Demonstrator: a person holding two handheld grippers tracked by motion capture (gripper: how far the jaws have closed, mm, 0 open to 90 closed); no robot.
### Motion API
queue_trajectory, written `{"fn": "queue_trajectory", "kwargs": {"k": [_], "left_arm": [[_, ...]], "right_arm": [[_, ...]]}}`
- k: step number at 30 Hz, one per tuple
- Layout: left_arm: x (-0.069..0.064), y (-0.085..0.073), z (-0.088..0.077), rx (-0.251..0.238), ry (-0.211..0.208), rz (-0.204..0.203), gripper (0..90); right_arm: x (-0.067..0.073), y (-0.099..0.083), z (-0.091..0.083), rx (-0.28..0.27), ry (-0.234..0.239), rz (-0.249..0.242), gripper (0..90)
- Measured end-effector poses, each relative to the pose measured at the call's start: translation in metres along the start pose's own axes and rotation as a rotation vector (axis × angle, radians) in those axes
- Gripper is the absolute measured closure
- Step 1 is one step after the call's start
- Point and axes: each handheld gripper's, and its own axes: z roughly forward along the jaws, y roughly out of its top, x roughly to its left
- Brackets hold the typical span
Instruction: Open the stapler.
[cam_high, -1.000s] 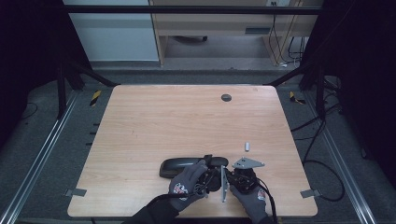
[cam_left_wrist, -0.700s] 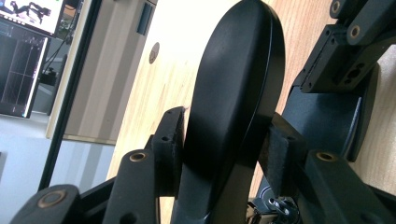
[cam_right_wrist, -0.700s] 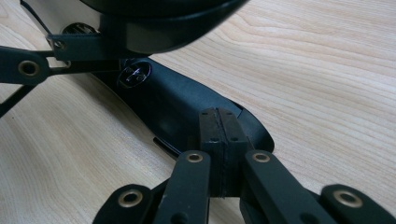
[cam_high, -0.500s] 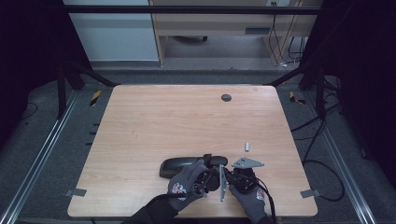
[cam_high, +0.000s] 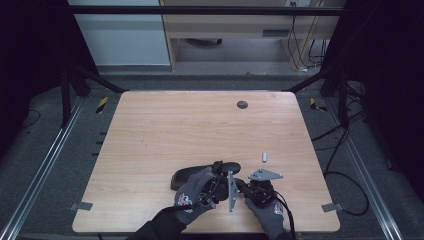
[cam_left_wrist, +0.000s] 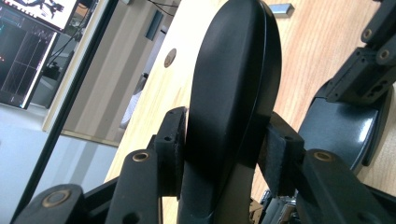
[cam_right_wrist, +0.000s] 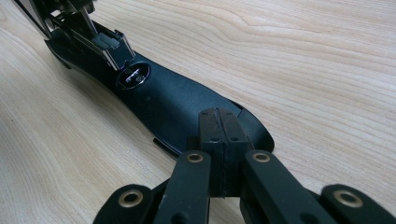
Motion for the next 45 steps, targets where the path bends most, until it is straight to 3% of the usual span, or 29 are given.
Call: {"fn": "queue_trajectory", "kwargs": {"k": [13, 25, 34, 45], "left_arm": [[0.019, -0.008, -0.014, -0.042, 0.014, -0.063, 57.4], [0.038, -0.016, -0.027, -0.065, 0.012, -0.153, 58.3], [0.047, -0.022, -0.034, -0.074, 0.016, -0.184, 58.6], [0.059, -0.032, -0.041, -0.1, 0.007, -0.259, 58.7]], "right_arm": [[0.0, 0.0, 0.0, -0.004, 0.004, 0.001, 90.0], [0.0, 0.0, 0.0, -0.001, -0.001, 0.003, 90.0], [0.001, -0.001, 0.0, -0.001, 0.0, 0.005, 90.0], [0.002, 0.0, -0.001, 0.003, 0.007, 0.012, 90.0]]}}
